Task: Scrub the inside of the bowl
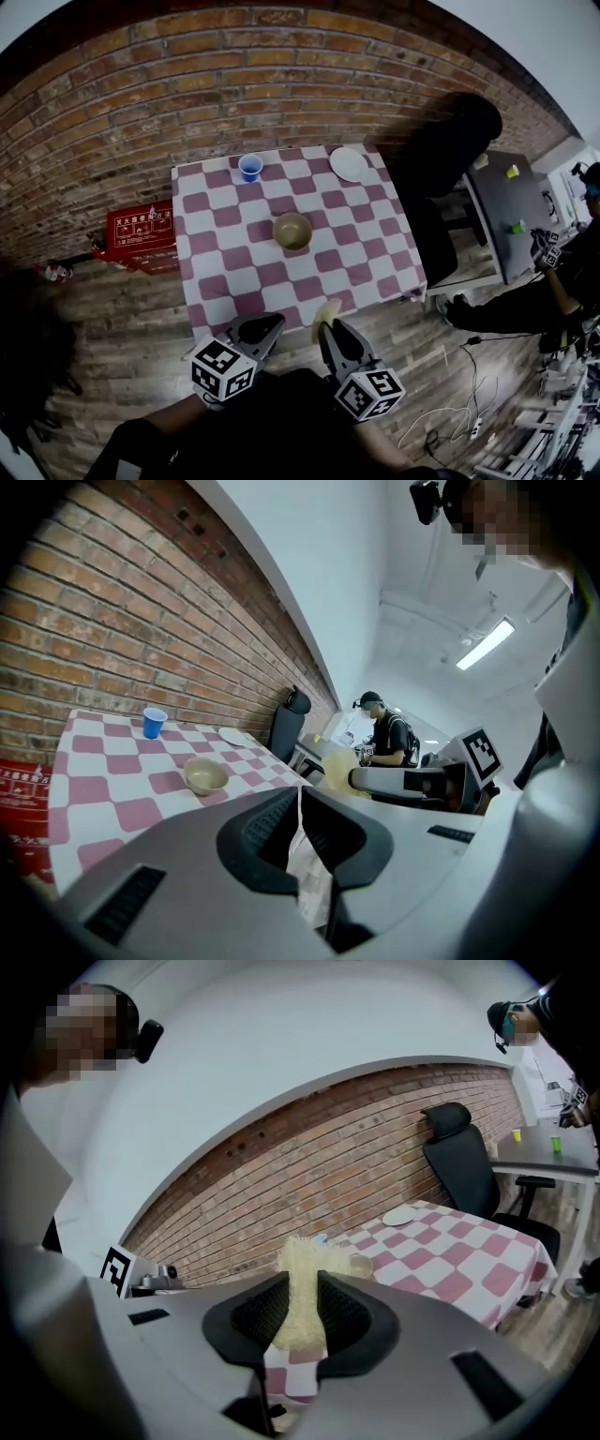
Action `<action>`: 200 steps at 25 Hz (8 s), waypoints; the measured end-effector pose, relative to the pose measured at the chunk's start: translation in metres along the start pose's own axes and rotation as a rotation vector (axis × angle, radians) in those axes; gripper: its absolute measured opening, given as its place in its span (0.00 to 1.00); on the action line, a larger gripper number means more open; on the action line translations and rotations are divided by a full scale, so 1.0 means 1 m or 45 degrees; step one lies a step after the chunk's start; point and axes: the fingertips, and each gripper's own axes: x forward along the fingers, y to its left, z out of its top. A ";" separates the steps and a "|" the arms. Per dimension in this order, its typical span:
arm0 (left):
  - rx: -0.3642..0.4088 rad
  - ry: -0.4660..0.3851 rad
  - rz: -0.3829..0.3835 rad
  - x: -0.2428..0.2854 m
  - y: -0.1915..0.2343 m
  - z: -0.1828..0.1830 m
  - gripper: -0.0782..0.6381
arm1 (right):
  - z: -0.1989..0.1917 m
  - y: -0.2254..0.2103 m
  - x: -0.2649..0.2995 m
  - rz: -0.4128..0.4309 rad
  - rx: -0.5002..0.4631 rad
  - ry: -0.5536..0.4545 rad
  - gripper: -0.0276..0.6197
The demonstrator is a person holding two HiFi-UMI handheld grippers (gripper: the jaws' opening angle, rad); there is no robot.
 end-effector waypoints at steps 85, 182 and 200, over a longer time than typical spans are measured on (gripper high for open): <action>-0.297 -0.170 0.721 0.115 0.126 0.034 0.14 | 0.035 -0.116 0.240 0.506 -0.493 0.547 0.20; -1.039 -0.171 0.495 0.154 0.224 -0.044 0.22 | -0.072 -0.104 0.292 0.718 -2.254 0.977 0.20; -1.046 -0.165 0.500 0.156 0.226 -0.045 0.22 | -0.062 -0.124 0.271 0.733 -2.377 0.986 0.20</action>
